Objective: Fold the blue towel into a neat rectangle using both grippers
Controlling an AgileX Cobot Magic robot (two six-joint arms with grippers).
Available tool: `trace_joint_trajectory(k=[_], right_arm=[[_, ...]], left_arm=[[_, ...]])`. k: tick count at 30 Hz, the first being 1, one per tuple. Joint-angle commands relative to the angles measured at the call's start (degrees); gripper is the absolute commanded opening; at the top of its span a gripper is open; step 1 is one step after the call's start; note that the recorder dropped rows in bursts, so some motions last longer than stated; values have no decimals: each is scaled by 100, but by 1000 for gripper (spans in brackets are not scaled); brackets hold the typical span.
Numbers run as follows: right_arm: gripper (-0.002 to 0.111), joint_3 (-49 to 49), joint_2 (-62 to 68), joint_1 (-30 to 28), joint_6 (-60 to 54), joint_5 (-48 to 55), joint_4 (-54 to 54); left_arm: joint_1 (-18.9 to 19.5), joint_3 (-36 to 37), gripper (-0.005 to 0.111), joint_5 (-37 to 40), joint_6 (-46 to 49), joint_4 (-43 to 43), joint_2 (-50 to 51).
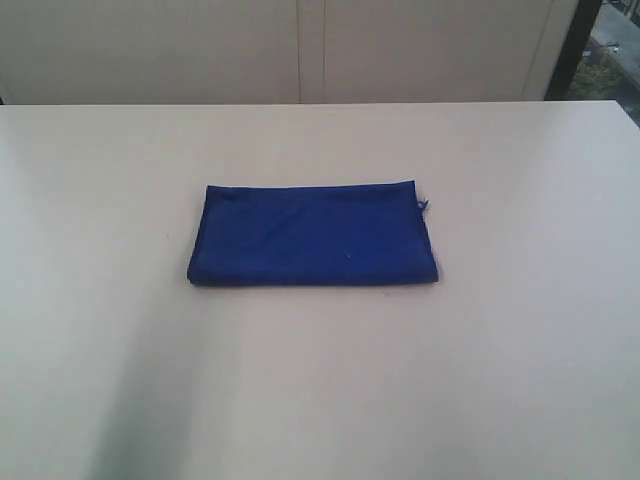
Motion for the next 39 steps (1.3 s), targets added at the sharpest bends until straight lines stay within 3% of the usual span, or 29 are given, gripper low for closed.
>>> trace_joint_trajectory(k=[1,21,39], right_arm=[[0,31,-30,-30,-6,0,-35],[0,31,-30,-25,106,-8,-35],[0,31,-30,-25,119,-8,-35]], left_arm=[[7,35,0,7,-1,-56,-15],[19,156,0,68,10,211,-220],[20,2360,0,71,23,840,-2744]])
